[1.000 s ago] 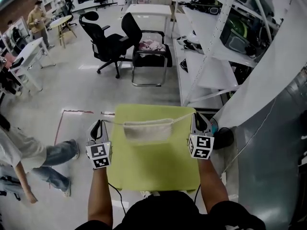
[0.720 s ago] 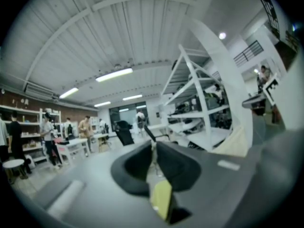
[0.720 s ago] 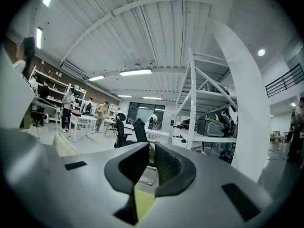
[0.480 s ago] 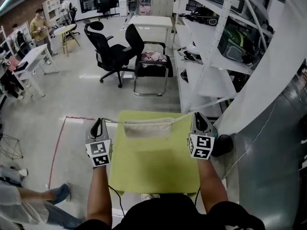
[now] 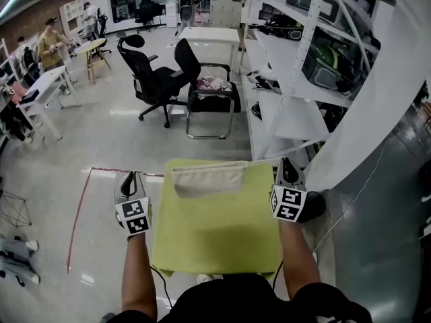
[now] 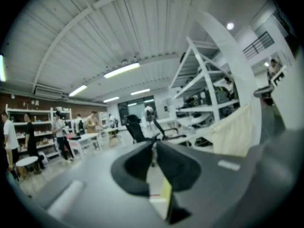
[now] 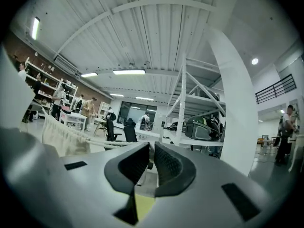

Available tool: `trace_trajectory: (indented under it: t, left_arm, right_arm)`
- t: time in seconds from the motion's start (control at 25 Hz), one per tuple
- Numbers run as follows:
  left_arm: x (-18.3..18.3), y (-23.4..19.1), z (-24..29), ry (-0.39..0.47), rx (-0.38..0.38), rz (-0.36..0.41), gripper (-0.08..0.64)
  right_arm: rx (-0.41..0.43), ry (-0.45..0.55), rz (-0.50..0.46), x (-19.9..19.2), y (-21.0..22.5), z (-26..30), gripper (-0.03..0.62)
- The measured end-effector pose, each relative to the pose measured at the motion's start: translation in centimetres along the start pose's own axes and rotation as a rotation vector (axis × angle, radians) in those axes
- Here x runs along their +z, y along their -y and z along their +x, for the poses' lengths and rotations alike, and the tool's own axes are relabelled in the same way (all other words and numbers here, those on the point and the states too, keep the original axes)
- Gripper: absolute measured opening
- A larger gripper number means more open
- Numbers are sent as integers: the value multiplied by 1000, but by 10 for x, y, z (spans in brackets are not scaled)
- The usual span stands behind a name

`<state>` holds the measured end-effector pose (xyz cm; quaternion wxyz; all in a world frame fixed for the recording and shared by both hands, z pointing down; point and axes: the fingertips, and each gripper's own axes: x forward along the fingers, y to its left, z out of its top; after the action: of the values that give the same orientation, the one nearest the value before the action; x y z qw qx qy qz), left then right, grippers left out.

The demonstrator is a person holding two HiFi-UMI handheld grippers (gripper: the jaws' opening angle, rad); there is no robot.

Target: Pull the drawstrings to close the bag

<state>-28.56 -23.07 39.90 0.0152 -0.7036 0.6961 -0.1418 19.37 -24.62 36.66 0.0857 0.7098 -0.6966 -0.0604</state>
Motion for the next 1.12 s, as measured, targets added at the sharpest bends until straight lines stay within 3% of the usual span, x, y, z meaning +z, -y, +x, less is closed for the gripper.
trace_trajectory:
  t: [0.32,0.88,1.12]
  left_arm:
    - [-4,-14,-10,7,29,-33,37]
    - [-20,-64,-25,38,100,-208,37]
    - [-22,-79,-28,44,108,-212,37]
  right_arm:
    - [-79,-10,14,-4,31,-7,35]
    - [-196,6,176,-5,76,-18,35]
    - [-213,3,223,-9,89,-19,35]
